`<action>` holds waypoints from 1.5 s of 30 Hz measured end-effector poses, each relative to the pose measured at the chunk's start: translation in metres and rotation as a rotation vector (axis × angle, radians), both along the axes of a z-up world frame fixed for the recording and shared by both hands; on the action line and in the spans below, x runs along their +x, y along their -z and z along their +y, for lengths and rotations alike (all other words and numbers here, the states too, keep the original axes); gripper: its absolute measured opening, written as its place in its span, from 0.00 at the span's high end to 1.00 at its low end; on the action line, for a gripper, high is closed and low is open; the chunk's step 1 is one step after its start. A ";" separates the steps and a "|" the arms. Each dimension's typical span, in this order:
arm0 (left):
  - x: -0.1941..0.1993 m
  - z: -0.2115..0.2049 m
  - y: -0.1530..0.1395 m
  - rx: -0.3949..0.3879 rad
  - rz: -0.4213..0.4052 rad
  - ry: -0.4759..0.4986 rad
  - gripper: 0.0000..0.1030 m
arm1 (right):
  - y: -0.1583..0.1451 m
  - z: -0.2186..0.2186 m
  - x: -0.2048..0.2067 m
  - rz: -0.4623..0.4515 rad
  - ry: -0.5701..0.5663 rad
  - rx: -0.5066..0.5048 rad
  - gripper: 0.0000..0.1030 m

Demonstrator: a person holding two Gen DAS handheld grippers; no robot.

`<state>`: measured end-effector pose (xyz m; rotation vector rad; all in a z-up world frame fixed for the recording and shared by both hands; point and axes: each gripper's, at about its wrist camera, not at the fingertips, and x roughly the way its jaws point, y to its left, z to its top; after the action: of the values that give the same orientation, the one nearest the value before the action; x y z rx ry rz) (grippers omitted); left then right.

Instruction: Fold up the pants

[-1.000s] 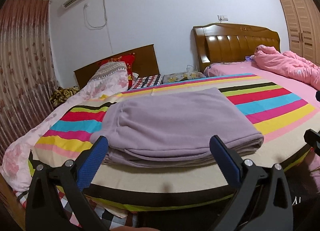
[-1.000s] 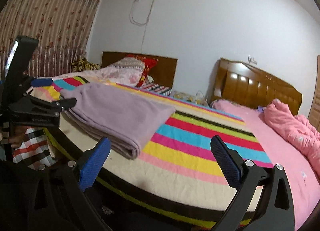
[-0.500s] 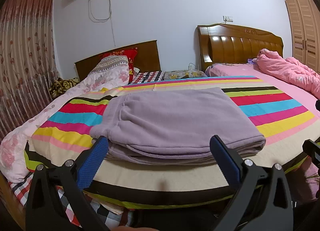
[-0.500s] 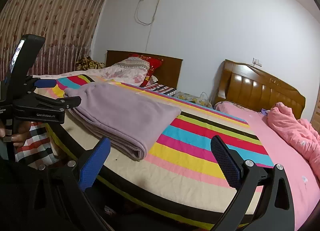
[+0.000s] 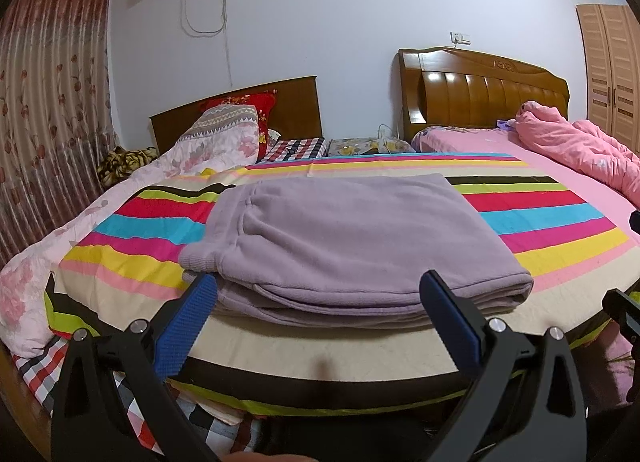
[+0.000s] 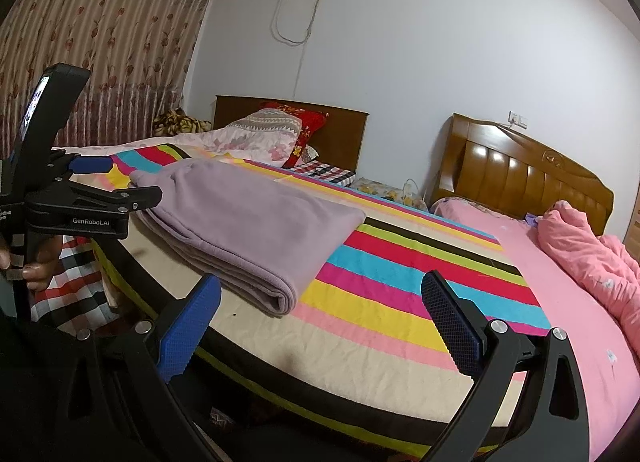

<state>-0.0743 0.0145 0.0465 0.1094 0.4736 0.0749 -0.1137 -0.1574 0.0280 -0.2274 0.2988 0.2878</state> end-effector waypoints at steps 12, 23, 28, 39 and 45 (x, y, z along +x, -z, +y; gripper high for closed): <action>0.001 0.001 0.001 -0.009 0.006 -0.002 0.02 | 0.000 0.001 -0.001 0.002 0.001 0.000 0.05; 0.001 0.001 0.001 -0.013 0.006 -0.003 0.02 | 0.006 0.000 -0.003 0.010 -0.011 0.000 0.05; 0.001 0.001 0.001 -0.013 0.006 -0.003 0.02 | 0.005 0.000 -0.002 0.011 -0.011 0.000 0.05; 0.002 0.002 0.001 -0.018 0.003 -0.005 0.02 | 0.006 -0.004 0.000 0.017 -0.019 0.000 0.05; 0.006 0.004 0.002 -0.039 0.016 -0.020 0.02 | 0.005 -0.007 0.001 0.022 -0.019 0.007 0.05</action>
<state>-0.0688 0.0189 0.0441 0.0673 0.4916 0.0847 -0.1129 -0.1644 0.0229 -0.2205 0.3179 0.3104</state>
